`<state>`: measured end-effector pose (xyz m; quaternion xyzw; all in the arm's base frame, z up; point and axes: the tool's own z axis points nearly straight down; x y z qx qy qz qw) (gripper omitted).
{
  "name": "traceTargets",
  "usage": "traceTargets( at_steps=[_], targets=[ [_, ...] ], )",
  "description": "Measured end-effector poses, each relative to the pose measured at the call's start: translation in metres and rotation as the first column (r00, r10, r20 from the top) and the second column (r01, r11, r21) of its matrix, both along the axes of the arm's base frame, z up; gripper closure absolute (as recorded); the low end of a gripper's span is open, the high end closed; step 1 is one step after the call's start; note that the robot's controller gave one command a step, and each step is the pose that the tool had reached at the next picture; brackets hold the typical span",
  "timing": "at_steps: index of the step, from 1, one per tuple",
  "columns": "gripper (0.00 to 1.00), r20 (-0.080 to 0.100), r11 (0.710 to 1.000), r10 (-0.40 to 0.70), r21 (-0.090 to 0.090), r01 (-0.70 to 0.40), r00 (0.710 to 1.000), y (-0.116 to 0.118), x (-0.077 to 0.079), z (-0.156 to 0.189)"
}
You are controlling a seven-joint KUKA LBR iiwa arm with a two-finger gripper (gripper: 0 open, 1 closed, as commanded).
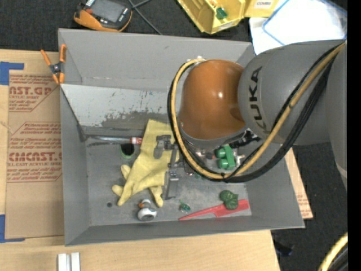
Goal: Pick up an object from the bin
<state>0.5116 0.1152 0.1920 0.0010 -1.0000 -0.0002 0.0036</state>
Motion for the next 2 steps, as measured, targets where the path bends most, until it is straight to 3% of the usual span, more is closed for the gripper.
traceTargets(
  at_steps=[1,2],
  targets=[
    [0.00,0.008,1.000,-0.002,0.001,0.002,1.000,-0.001,0.002,0.004],
    [0.00,0.011,0.978,0.209,0.001,-0.209,0.978,-0.007,0.037,-0.099]
  ],
)
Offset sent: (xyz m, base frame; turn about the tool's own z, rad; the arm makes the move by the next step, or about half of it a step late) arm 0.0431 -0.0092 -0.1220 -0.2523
